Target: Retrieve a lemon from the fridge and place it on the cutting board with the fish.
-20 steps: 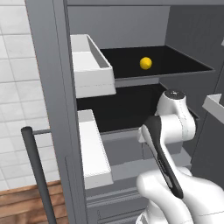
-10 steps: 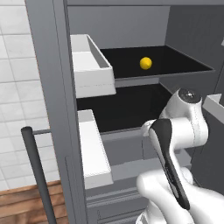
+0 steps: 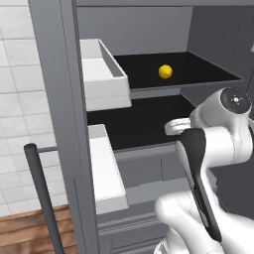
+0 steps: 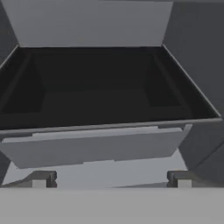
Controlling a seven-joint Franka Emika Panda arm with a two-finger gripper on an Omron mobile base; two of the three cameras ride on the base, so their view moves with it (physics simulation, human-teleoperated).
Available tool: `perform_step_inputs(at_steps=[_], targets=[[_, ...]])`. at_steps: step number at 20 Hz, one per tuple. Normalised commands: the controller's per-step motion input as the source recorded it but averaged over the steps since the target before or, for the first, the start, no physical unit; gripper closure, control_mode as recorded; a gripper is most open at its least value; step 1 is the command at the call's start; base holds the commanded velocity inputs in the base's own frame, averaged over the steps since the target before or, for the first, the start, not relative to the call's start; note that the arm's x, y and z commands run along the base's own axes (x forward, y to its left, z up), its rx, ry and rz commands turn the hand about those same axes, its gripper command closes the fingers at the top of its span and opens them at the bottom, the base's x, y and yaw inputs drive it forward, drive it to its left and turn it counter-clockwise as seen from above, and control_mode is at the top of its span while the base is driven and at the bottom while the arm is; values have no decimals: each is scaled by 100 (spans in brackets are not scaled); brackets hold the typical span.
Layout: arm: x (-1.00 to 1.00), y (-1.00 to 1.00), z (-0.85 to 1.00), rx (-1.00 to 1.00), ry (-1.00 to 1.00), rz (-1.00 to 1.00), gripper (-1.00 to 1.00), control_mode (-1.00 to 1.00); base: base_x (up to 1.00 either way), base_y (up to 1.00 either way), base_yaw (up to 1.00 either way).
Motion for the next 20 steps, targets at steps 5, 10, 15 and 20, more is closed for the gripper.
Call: perform_step_inputs(at_steps=[5,10,15,20], targets=[[-14,0,66,0,-37,0,-100,-100,0,0,0],[-5,0,69,3,-23,0,-100,-100,0,0,0],[0,-6,91,6,2,0,-100,-100,0,0,0],[1,-1,46,2,7,0,-100,-100,0,0,0]])
